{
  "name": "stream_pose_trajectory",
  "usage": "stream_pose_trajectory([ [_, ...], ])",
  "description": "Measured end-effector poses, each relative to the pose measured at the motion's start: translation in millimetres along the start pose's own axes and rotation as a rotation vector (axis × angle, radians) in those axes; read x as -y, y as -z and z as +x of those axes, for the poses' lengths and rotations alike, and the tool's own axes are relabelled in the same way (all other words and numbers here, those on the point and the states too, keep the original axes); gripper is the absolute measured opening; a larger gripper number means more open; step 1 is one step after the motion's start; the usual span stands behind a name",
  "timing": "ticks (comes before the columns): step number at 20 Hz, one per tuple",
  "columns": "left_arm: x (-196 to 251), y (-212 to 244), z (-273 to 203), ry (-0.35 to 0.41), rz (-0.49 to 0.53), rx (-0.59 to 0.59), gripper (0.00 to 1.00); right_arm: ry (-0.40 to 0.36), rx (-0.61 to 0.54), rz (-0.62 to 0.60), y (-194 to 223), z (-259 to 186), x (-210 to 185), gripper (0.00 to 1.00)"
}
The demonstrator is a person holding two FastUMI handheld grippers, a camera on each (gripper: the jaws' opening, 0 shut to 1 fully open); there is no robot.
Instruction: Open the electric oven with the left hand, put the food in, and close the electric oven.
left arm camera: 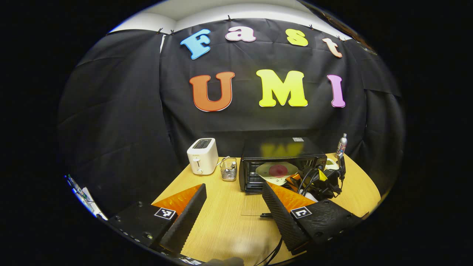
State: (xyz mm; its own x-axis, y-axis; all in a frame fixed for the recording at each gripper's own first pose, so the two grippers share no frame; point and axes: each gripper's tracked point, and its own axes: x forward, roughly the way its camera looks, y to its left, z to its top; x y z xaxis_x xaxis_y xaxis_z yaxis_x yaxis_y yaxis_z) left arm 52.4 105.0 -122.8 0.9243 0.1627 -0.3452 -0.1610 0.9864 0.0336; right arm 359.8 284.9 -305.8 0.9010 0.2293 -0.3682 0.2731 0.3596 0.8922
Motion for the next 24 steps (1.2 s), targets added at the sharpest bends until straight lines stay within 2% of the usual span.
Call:
stream_pose_trajectory([
  [2,-1,1,5,-0.013,-0.005,-0.01,0.97,0.01,-0.003,-0.023,-5,12,3,0.04],
  [3,0,1,5,-0.018,-0.009,-0.012,0.97,-0.007,-0.012,-0.027,-7,15,1,0.08],
  [4,0,0,5,-0.022,-0.012,-0.013,0.97,-0.03,-0.019,-0.026,-7,14,-4,0.06],
  [5,2,-1,7,-0.024,-0.017,-0.017,0.97,-0.039,-0.018,-0.037,-8,10,-8,0.11],
  [6,5,-1,6,-0.02,-0.019,-0.02,0.97,-0.04,-0.007,-0.059,-15,10,-8,0.03],
  [7,7,-1,7,-0.021,-0.02,-0.021,0.97,-0.058,0.005,-0.077,-22,4,-12,0.06],
  [8,9,-3,6,-0.018,-0.022,-0.015,0.97,-0.072,0.011,-0.102,-26,0,-17,0.23],
  [9,12,-8,6,-0.017,-0.024,-0.01,0.97,-0.072,-0.001,-0.135,-29,-4,-18,0.33],
  [10,14,-11,5,-0.013,-0.026,-0.002,0.97,-0.068,-0.011,-0.171,-30,-14,-17,0.5],
  [11,15,-13,2,-0.009,-0.026,0.004,0.97,-0.065,-0.013,-0.206,-34,-22,-17,0.53],
  [12,17,-15,-1,-0.006,-0.026,0.01,0.97,-0.063,-0.018,-0.243,-38,-32,-19,0.63],
  [13,19,-19,-5,0.0,-0.025,0.021,0.97,-0.062,-0.031,-0.289,-40,-43,-19,0.68],
  [14,20,-23,-8,0.003,-0.024,0.03,0.97,-0.06,-0.042,-0.342,-41,-56,-20,0.81],
  [16,20,-25,-16,0.014,-0.025,0.049,0.97,-0.056,-0.04,-0.433,-51,-85,-23,0.94],
  [20,21,-29,-32,0.03,-0.006,0.089,0.96,-0.078,-0.032,-0.651,-68,-147,-38,0.94],
  [24,20,-26,-46,0.057,-0.016,0.116,0.97,-0.074,0.066,-0.82,-102,-214,-53,0.94],
])
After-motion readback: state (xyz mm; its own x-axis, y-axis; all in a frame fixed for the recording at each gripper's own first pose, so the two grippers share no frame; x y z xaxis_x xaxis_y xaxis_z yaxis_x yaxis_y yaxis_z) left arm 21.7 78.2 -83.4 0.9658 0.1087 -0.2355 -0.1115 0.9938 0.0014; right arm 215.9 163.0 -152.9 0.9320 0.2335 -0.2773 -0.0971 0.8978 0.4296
